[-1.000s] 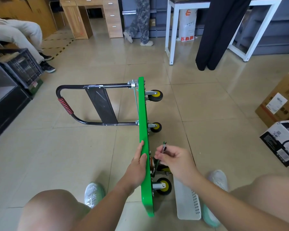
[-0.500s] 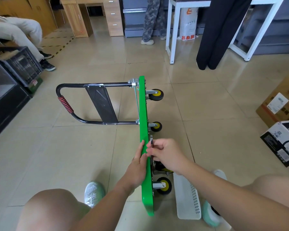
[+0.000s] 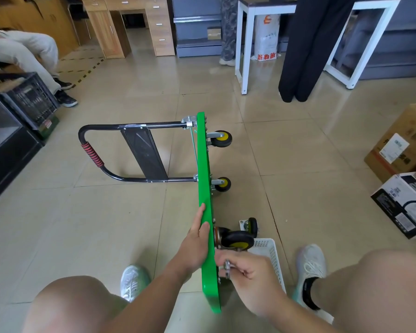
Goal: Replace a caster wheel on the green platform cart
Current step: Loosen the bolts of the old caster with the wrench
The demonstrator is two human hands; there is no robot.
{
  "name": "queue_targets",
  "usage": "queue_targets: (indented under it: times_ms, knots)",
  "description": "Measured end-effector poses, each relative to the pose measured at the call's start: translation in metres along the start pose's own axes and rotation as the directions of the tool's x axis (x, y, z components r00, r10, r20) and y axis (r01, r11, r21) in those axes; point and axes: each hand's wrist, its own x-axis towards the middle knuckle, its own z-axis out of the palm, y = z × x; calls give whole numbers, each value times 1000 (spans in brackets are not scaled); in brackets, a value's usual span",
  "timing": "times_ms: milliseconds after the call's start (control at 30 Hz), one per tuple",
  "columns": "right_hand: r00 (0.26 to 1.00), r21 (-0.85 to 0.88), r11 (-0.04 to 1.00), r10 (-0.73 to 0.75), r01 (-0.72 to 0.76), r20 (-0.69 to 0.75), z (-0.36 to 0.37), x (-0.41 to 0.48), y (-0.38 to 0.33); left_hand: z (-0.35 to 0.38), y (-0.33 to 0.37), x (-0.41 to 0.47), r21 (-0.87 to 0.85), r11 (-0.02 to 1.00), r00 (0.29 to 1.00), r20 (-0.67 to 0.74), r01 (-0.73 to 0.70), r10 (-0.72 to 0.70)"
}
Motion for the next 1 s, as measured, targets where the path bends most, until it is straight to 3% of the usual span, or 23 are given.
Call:
queue_targets:
  times_ms: [100, 200, 267, 500, 767, 1000]
  knots:
    - [997, -53, 999, 9, -13, -75, -1, -14, 5, 0, -4, 2, -26, 1000, 1000, -9, -3, 3]
    - [978, 121, 992, 42, -18, -202, -5, -2, -6, 1, -4, 3, -26, 1000, 1000, -8, 7, -7]
    - [972, 254, 965, 124, -71, -198, -12, 19, -15, 1, -4, 3, -32, 999, 1000, -10, 10, -10]
    - [953, 329, 908, 297, -261, -64, -23, 79, -24, 0, -1, 1, -16, 999, 999, -18, 29, -29]
    - [927, 231, 898, 366, -374, 80, -18, 113, -29, 0, 0, 2, 8, 999, 999, -8, 46, -46]
    - [971, 86, 968, 229, -235, 73, -9, 84, -29, 1, -2, 0, -41, 999, 1000, 4, 9, -9]
